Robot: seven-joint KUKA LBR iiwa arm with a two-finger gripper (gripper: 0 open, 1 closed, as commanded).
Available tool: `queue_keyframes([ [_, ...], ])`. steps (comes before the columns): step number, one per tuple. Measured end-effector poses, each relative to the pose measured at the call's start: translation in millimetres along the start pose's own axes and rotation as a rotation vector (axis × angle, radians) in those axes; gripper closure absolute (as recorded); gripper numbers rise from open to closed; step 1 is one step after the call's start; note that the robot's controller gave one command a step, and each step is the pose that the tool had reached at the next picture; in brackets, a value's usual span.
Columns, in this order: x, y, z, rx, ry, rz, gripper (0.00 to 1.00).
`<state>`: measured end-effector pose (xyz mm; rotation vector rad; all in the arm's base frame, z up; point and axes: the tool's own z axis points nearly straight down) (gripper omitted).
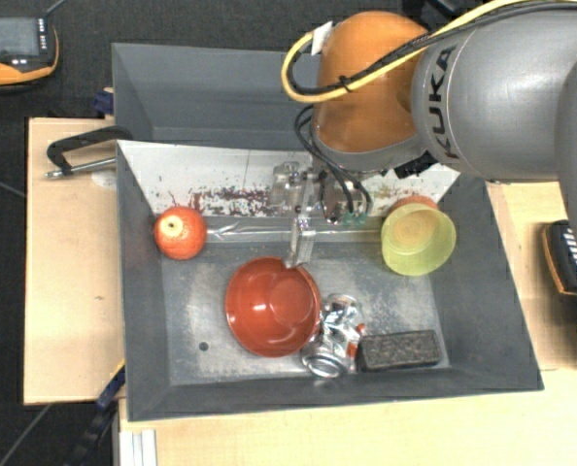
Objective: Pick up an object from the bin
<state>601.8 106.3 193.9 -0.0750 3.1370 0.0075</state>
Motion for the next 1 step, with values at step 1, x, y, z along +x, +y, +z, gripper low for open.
queue_keyframes([
  [1,12.4,-22.6,123.5,0.000,0.006,0.211,0.00],
])
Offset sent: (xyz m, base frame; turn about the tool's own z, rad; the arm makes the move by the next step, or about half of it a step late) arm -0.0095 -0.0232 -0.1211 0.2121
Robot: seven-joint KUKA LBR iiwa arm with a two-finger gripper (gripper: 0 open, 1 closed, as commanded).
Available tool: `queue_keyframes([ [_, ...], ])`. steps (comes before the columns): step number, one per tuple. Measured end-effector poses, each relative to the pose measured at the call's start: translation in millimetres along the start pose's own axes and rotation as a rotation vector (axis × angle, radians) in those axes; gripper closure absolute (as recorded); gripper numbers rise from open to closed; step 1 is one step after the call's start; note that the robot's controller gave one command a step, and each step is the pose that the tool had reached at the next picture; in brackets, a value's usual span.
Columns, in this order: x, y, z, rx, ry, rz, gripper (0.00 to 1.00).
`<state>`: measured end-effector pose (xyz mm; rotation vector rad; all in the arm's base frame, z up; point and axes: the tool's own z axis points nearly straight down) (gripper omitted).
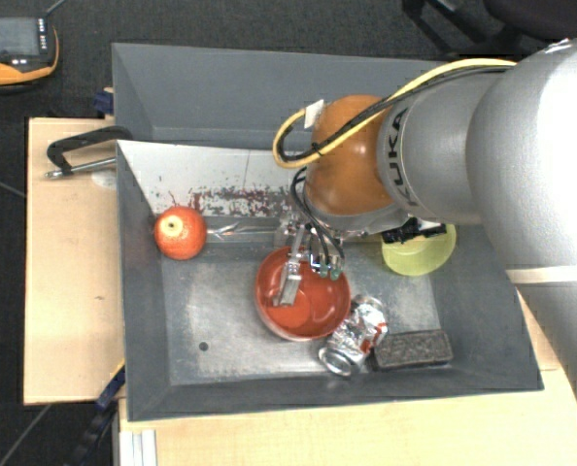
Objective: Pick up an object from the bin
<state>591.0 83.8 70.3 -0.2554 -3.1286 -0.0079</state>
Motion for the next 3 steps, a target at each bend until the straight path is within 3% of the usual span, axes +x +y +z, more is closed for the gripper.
queue_keyframes([
  [1,-2.9,0.7,-5.2,-0.003,-0.009,0.000,1.00],
  [2,2.1,-18.9,-93.2,-0.006,-0.021,-0.008,1.00],
  [3,2.4,-22.7,-169.4,-0.009,-0.035,-0.059,1.00],
])
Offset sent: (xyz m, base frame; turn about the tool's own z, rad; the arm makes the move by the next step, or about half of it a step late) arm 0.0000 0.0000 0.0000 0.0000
